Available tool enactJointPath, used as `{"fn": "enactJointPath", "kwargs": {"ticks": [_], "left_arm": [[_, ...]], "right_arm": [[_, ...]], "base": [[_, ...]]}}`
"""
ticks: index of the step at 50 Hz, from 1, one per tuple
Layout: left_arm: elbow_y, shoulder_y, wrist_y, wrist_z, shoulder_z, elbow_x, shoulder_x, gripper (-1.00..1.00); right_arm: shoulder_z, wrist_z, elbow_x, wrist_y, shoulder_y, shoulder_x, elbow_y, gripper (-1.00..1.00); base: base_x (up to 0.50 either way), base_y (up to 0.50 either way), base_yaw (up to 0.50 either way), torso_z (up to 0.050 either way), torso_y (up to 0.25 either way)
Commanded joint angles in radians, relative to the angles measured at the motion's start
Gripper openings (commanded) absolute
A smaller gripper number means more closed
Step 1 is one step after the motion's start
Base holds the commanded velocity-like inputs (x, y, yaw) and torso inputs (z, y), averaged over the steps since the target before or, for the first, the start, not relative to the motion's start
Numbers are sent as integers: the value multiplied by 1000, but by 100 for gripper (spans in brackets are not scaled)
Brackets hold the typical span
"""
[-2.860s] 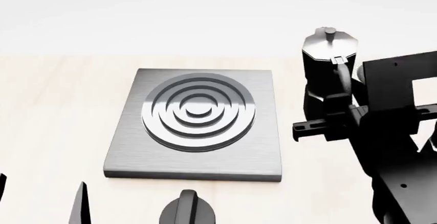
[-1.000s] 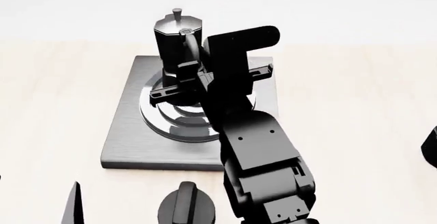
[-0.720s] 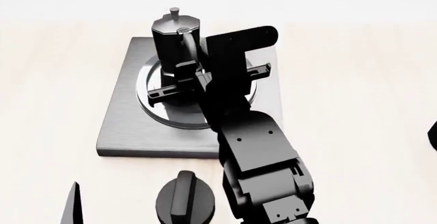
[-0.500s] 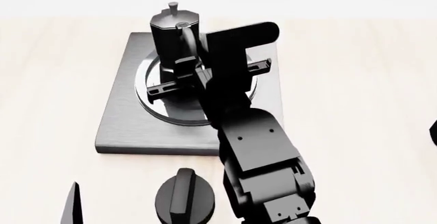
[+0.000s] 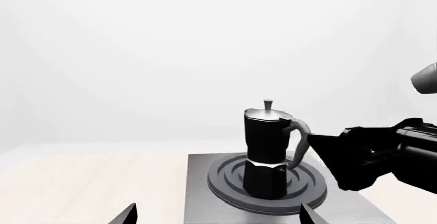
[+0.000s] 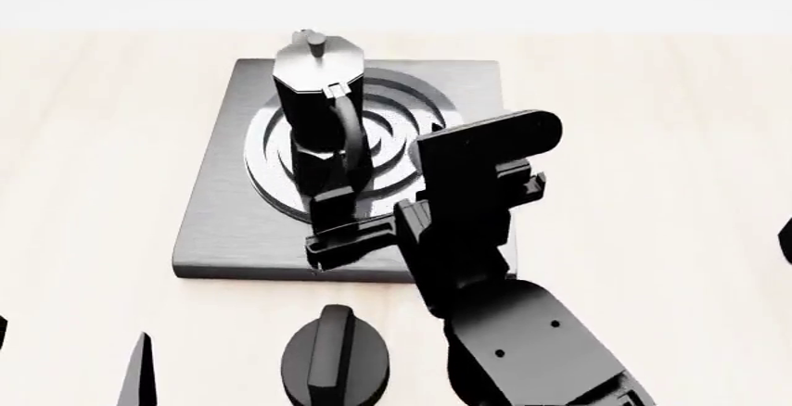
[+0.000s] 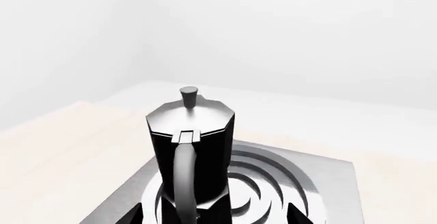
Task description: Put both moka pots on the stove.
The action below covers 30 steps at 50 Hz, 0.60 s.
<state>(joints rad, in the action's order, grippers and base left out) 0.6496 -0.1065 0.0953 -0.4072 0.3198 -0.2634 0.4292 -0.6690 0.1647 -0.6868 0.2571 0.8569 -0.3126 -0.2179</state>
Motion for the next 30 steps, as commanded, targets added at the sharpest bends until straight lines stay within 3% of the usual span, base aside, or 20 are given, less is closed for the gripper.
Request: {"fn": "enactJointPath", "kwargs": {"ticks": [1, 9, 19, 30], "left_arm": [[-3, 5, 3, 1, 14, 6, -1, 100], [-1, 9, 8, -1, 12, 1, 2, 100], [-7, 11, 5, -2, 19, 3, -1, 100], [-2, 9, 4, -6, 19, 3, 3, 100]], "right_arm": [[6, 106, -52, 89, -130, -159, 322, 100], [13, 115, -56, 80, -150, -172, 338, 100], [72, 196, -123, 120, -186, -279, 531, 100], [152, 342, -29, 99, -213, -397, 647, 100]], "base": [[0, 0, 0, 0, 0], [0, 0, 0, 0, 0], [0, 0, 0, 0, 0], [0, 0, 0, 0, 0]]}}
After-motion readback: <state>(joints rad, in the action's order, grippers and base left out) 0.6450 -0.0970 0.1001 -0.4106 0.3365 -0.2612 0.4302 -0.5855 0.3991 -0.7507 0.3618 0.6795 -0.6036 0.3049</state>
